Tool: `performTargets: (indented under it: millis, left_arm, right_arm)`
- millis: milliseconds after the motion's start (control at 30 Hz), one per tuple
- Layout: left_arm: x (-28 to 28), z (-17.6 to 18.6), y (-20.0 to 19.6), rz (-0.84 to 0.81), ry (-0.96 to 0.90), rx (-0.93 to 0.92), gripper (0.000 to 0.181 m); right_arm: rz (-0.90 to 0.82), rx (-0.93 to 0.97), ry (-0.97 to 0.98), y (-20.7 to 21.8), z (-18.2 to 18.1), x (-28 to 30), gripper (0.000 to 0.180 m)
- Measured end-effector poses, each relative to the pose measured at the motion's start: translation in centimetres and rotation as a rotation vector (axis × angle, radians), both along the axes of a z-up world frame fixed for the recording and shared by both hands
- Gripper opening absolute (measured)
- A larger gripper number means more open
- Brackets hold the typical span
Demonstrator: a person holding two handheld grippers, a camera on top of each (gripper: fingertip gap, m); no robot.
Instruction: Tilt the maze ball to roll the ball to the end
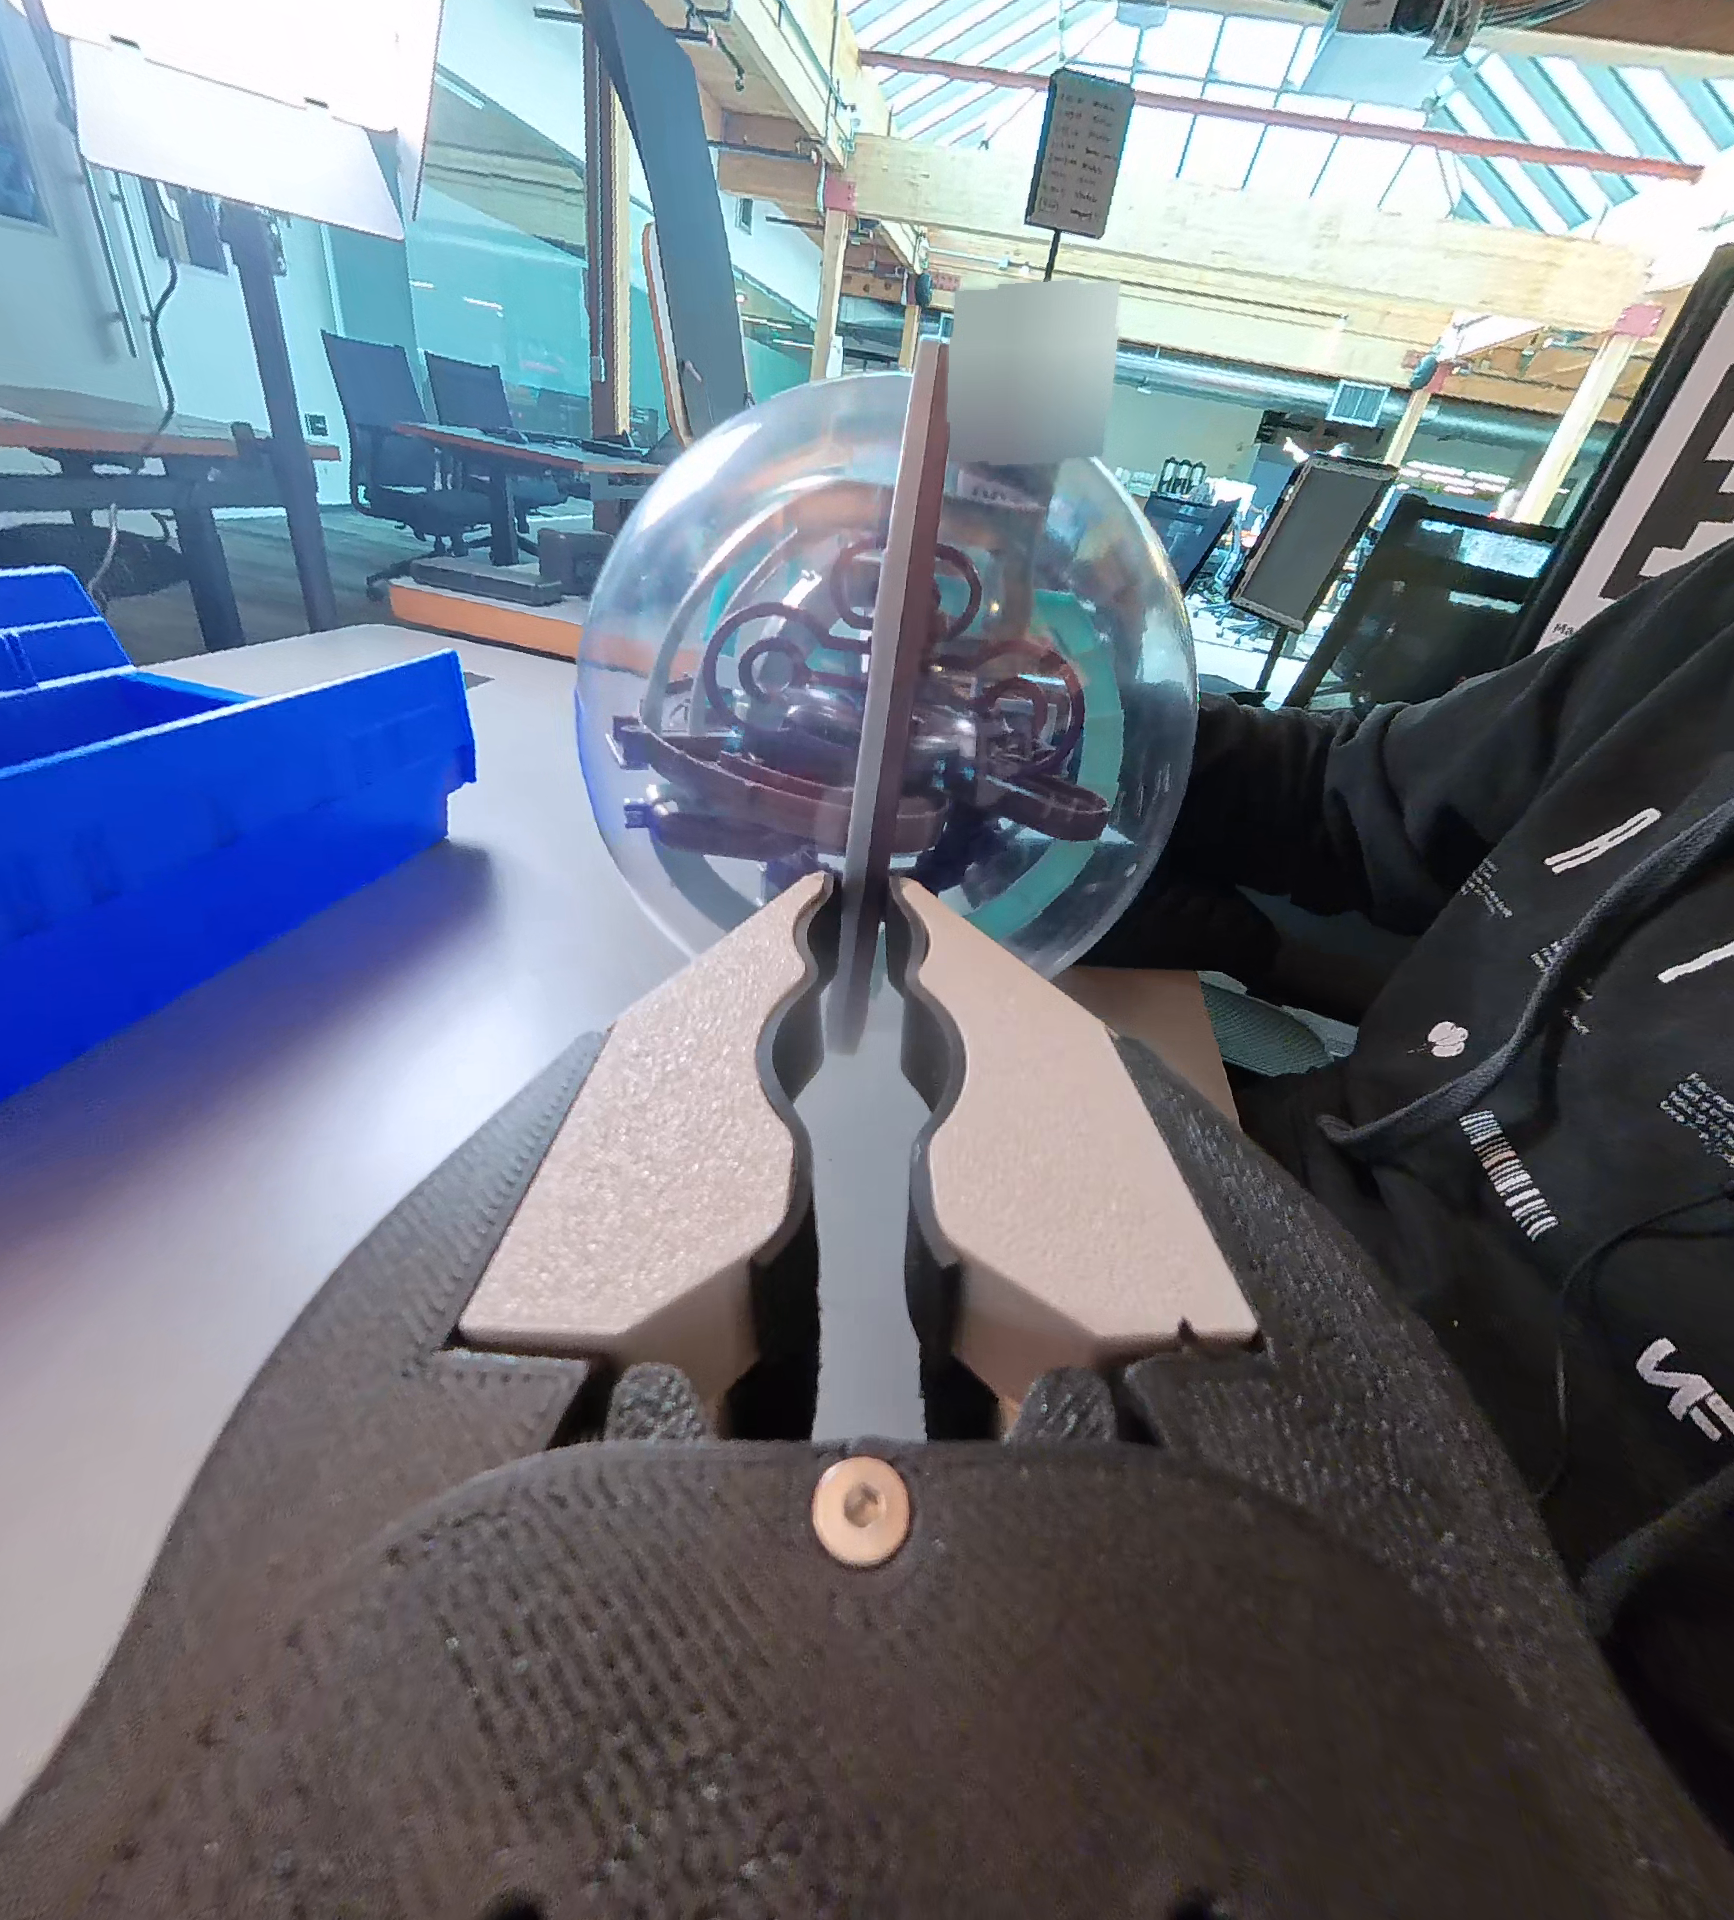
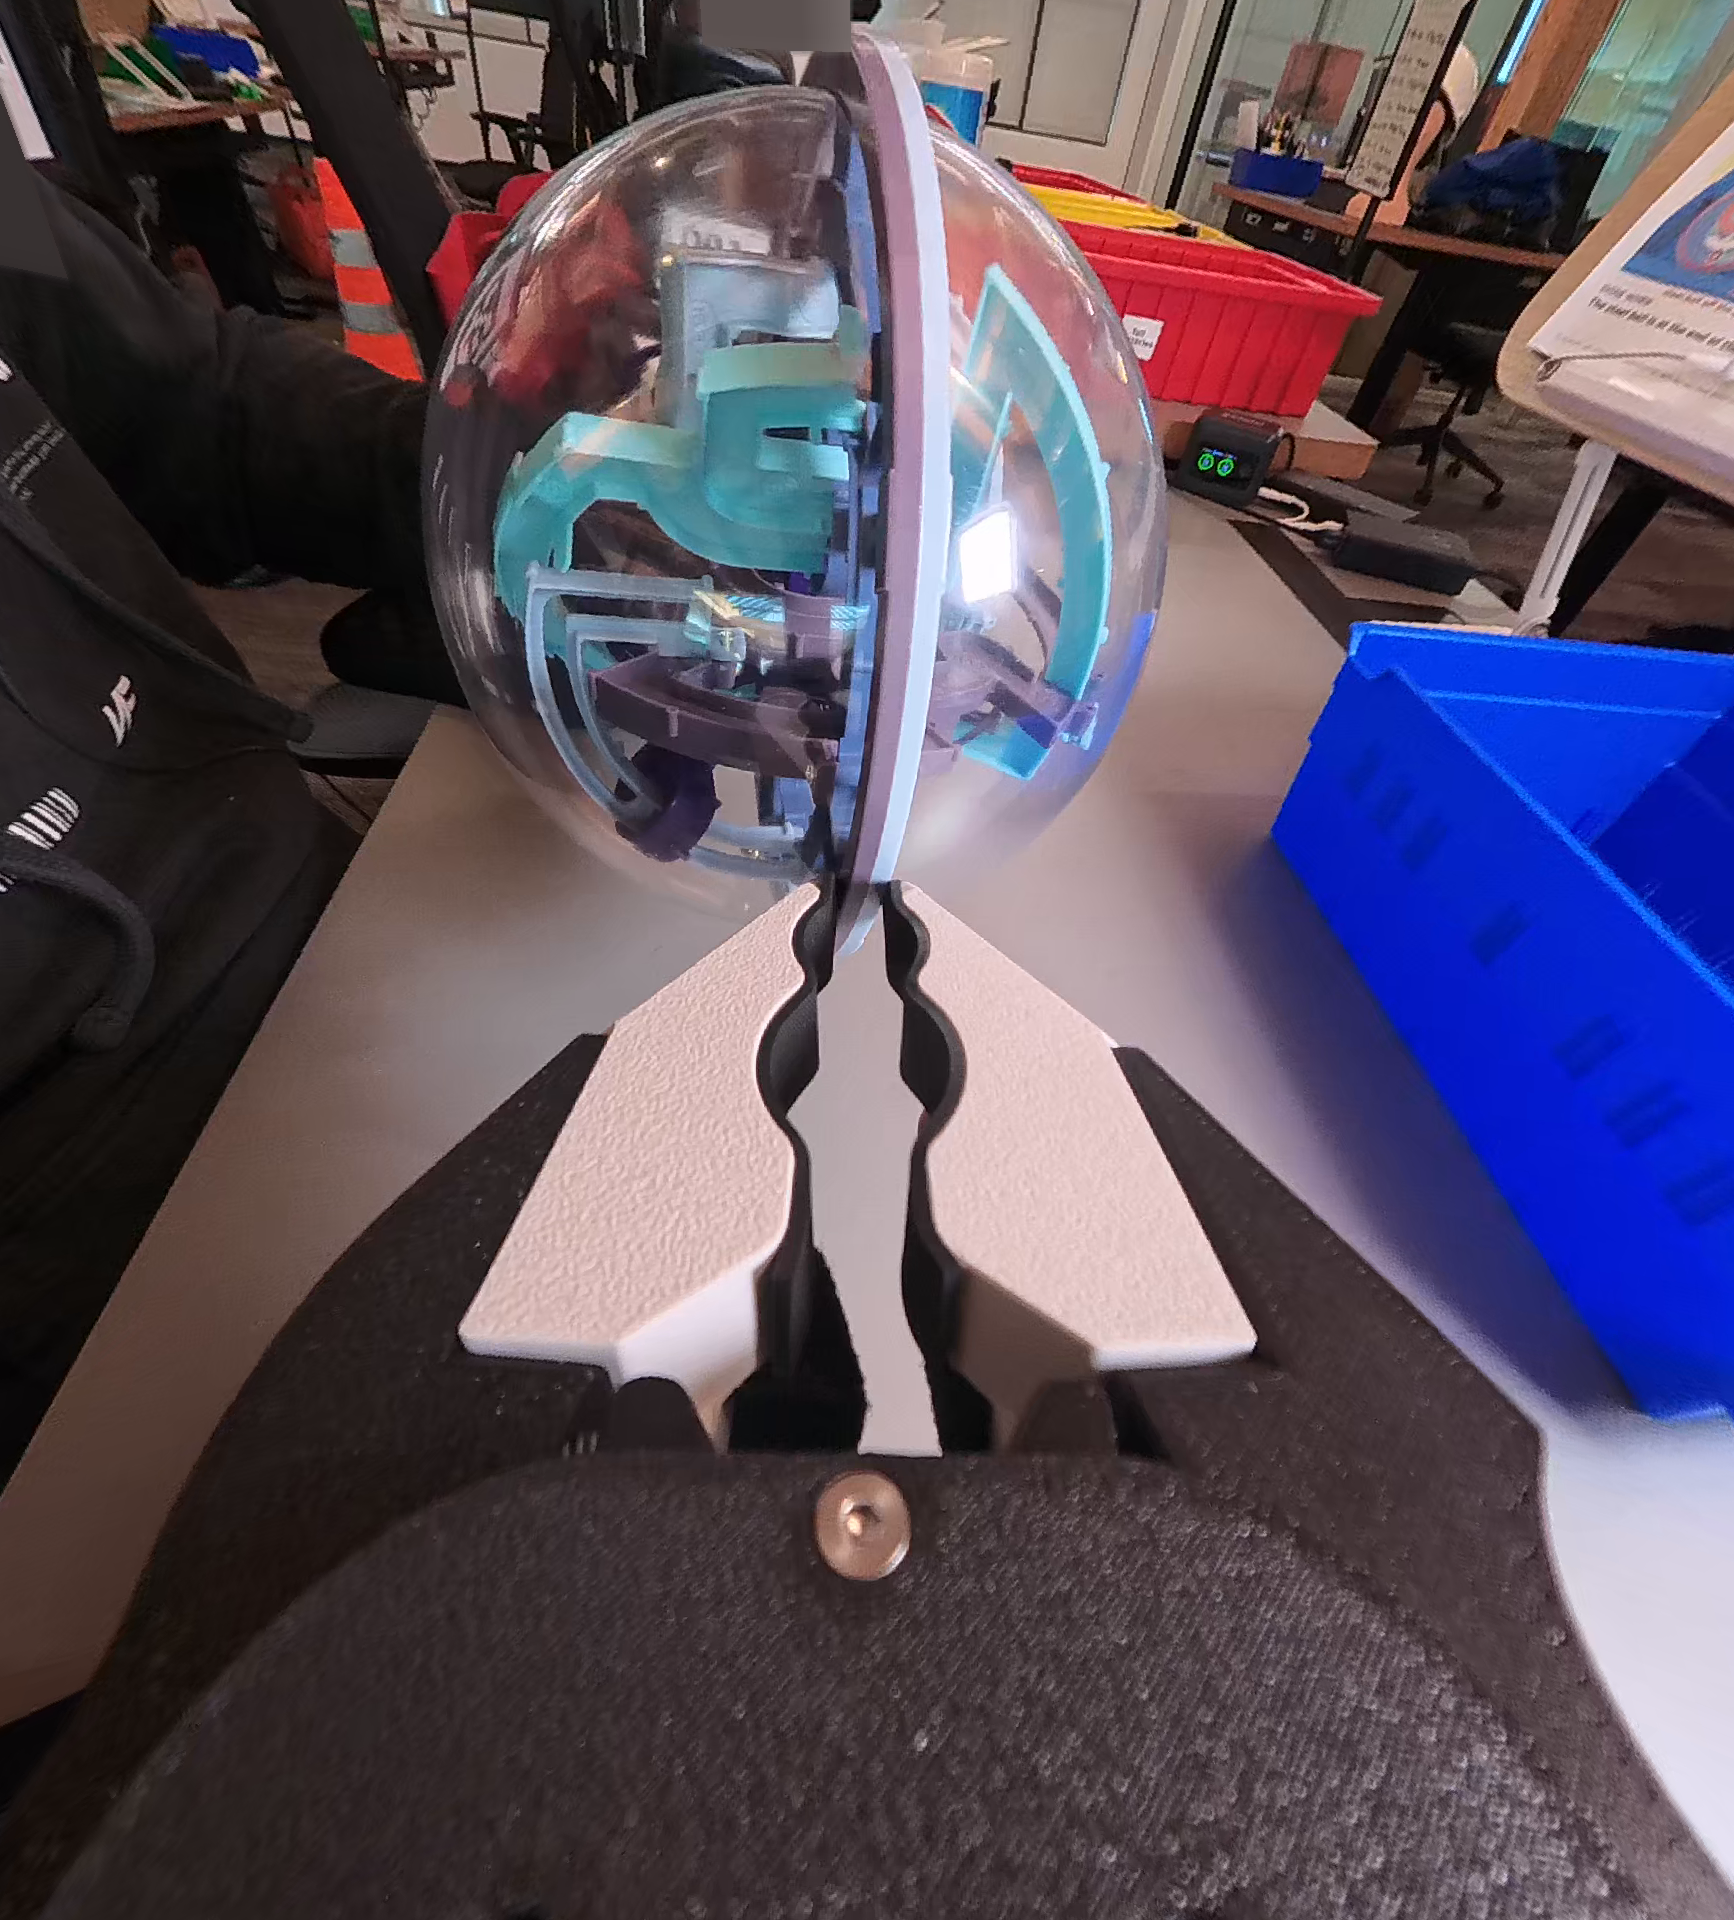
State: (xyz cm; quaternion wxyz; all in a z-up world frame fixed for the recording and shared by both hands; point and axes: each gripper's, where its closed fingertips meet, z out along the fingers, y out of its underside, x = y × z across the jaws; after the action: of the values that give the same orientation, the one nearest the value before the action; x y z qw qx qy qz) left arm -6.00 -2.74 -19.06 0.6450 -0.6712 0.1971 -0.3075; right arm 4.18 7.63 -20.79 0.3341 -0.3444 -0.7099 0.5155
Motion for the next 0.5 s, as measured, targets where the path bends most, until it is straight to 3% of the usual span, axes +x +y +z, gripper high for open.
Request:
performTargets:
  millis: [500]
  left_arm:
    - [0.0, -2.1, -0.2, -0.028, -0.159, -0.177, 0.007]
  right_arm:
    - [0.031, -0.088, -0.066, -0.5, -1.8, 0.3, 0.007]
